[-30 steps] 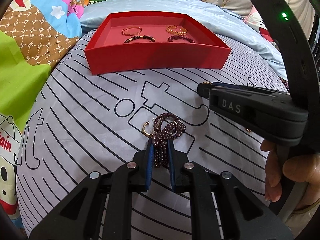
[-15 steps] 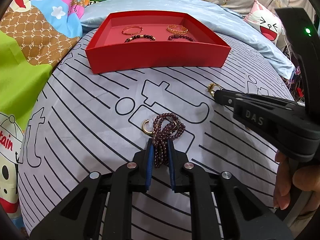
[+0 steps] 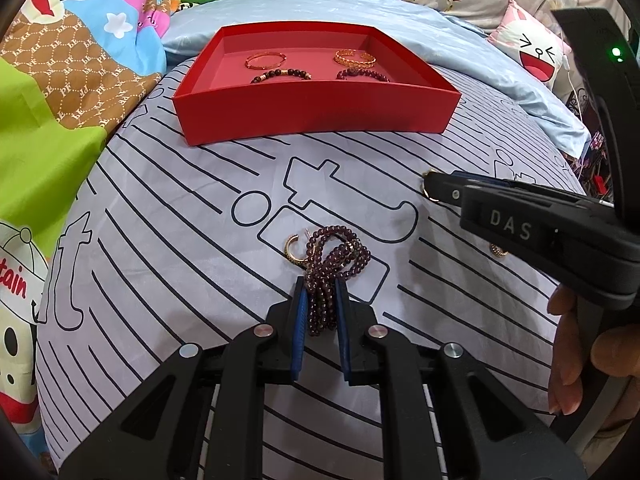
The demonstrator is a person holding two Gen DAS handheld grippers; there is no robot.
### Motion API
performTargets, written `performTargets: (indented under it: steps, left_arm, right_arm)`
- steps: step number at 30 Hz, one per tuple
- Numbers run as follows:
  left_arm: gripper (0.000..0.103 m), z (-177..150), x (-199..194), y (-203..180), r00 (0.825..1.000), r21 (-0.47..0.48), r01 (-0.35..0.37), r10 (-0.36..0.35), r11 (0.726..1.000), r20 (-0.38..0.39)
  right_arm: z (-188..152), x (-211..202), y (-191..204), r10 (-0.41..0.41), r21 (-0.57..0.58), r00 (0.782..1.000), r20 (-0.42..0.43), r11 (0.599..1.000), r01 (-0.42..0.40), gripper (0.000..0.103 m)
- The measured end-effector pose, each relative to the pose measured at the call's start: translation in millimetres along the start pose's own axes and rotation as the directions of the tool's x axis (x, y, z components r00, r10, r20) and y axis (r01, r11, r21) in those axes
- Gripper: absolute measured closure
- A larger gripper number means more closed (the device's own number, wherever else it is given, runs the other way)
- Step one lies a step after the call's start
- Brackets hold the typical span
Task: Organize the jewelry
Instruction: 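Lift the garnet strand and gold ring and carry both toward the red tray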
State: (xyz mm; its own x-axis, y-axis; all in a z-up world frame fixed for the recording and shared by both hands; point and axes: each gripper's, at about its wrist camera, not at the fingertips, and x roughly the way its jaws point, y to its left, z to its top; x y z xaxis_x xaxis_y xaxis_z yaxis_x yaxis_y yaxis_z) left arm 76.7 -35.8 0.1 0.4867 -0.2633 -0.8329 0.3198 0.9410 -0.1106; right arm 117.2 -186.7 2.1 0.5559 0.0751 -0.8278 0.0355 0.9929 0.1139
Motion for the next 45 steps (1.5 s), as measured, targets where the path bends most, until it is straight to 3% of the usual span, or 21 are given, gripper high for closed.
performTargets:
  steps: [6,13,27,45]
  left_arm:
    - [0.090,0.4,0.3,0.0,1.000,-0.001,-0.001,0.001,1.000,0.001]
    - [0.090,0.2,0.3,0.1,1.000,-0.005,0.001,-0.001,1.000,-0.001]
    - [0.094,-2.8,-5.7,0.2,0.999,-0.024,0.048,-0.048,0.999,-0.018]
    - [0.094,20.8,-42.4,1.4,0.991,-0.047,0.124,-0.122,0.991,0.048]
  right_arm:
    - [1.2,6.1,1.8,-0.005,-0.006,1.000,-0.004,1.000,0.005,0.081]
    - [1.6,6.7,2.1,-0.001,-0.010,1.000,-0.005,1.000,0.001,0.100]
    - [-0.4,-17.0,-1.6,0.030,0.009,0.999,0.034,0.999,-0.030,0.100]
    - [5.3,-58.2,3.1,0.088,0.004,0.992,0.093,0.996,-0.088,0.100]
